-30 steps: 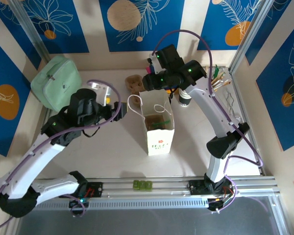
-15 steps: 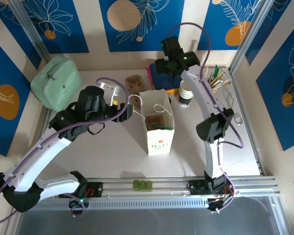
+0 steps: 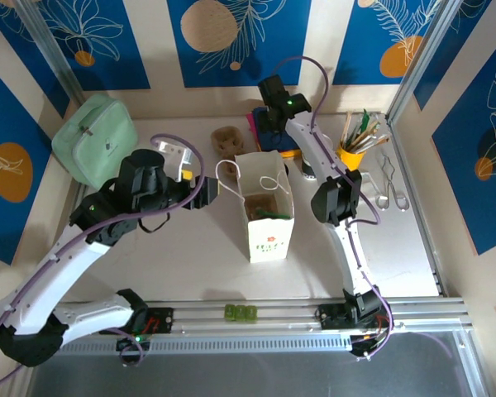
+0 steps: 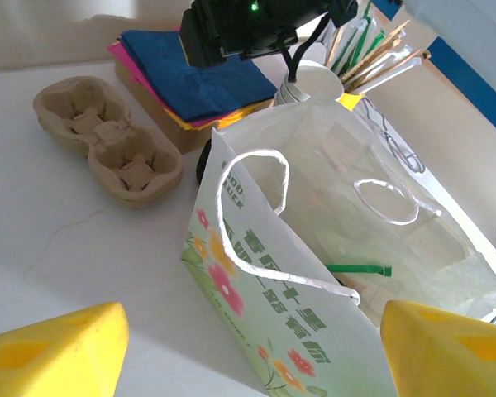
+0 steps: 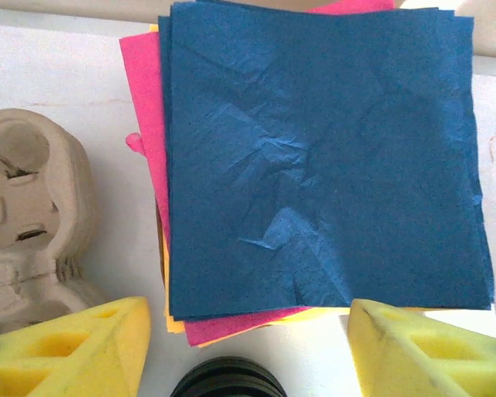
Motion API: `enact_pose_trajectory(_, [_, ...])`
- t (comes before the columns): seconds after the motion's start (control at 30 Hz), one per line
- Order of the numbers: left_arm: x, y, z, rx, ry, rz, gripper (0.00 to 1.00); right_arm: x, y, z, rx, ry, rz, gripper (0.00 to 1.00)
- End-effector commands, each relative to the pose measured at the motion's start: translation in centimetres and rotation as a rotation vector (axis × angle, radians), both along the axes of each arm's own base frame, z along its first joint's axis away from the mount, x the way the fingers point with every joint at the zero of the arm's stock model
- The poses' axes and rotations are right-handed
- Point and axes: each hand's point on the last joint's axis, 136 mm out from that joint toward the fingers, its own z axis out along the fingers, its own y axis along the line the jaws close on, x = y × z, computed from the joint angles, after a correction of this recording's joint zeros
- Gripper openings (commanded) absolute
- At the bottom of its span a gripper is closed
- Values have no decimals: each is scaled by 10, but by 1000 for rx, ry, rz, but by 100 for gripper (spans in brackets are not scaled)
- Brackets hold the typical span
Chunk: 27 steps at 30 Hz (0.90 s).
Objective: Pack the takeout coffee
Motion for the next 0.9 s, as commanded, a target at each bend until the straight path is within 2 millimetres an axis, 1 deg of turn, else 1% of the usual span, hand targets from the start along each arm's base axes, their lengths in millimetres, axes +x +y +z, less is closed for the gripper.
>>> enact_pose_trajectory(0.0, [-1,6,-8,8,24,22,80,12,-5,-4,17,-20,-32,64])
enact_pose_trajectory(0.1, [-1,7,-10,13,27,25,80,18,-7,-11,18,-21,-33,62])
enact_pose_trajectory(0.37, [-3,12,-10,19,22,36,81,30,-14,-36,-17,-7,-25,61])
enact_pose_trajectory(0.6, [-3,12,-13,28,30,37,81,37,-16,-60,-55,13,-2,61])
enact_pose_trajectory(0.77, [-2,12,-12,29,24,41,81,40,-17,-79,-75,37,13,62])
enact_pose_trajectory(0.87, [-1,11,-13,30,27,38,81,41,-18,-87,-84,45,15,61])
